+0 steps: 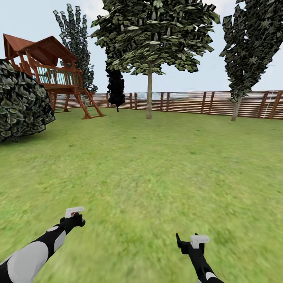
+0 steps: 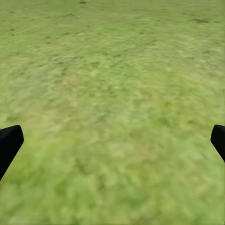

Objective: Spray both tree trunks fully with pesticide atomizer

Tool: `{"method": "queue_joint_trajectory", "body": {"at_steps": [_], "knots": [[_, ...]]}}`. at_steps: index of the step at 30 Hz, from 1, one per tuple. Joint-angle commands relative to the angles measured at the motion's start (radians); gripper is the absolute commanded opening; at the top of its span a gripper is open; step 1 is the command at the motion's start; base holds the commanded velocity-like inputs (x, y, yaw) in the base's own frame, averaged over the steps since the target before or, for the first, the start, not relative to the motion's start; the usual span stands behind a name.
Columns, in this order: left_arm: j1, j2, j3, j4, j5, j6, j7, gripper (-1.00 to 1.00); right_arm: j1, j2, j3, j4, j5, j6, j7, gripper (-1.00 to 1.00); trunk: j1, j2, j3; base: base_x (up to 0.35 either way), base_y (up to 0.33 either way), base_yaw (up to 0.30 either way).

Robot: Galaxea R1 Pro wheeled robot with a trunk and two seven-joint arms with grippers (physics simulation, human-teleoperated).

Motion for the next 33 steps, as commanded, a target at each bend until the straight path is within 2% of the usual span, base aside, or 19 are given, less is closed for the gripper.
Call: {"method": "queue_joint_trajectory", "body": {"at_steps": [1, 17, 23, 33], "knots": [[0.0, 0.0, 0.0, 0.0, 0.0, 0.0, 0.0, -1.0, 0.0, 0.0, 0.0, 0.0, 0.0, 0.0, 0.0, 1.0, 0.0, 0.0, 0.0, 0.338, 0.0, 0.0], [0.0, 0.0, 0.0, 0.0, 0.0, 0.0, -0.001, -1.0, 0.0, 0.008, 0.003, 0.002, 0.008, 0.0, 0.003, 1.0, 0.0, 0.0, 0.0, 0.338, 0.0, -0.05], [0.0, 0.0, 0.0, 0.0, 0.0, 0.0, -0.002, -1.0, 0.0, 0.002, 0.001, 0.002, 0.003, 0.001, 0.001, 1.0, 0.0, 0.0, 0.0, 0.338, 0.0, 0.0], [0.0, -0.001, -0.001, 0.001, 0.0, 0.0, -0.004, -1.0, 0.0, 0.002, 0.001, 0.052, 0.003, 0.003, 0.001, 1.0, 0.0, 0.0, 0.0, 0.338, 0.0, 0.0]]}}
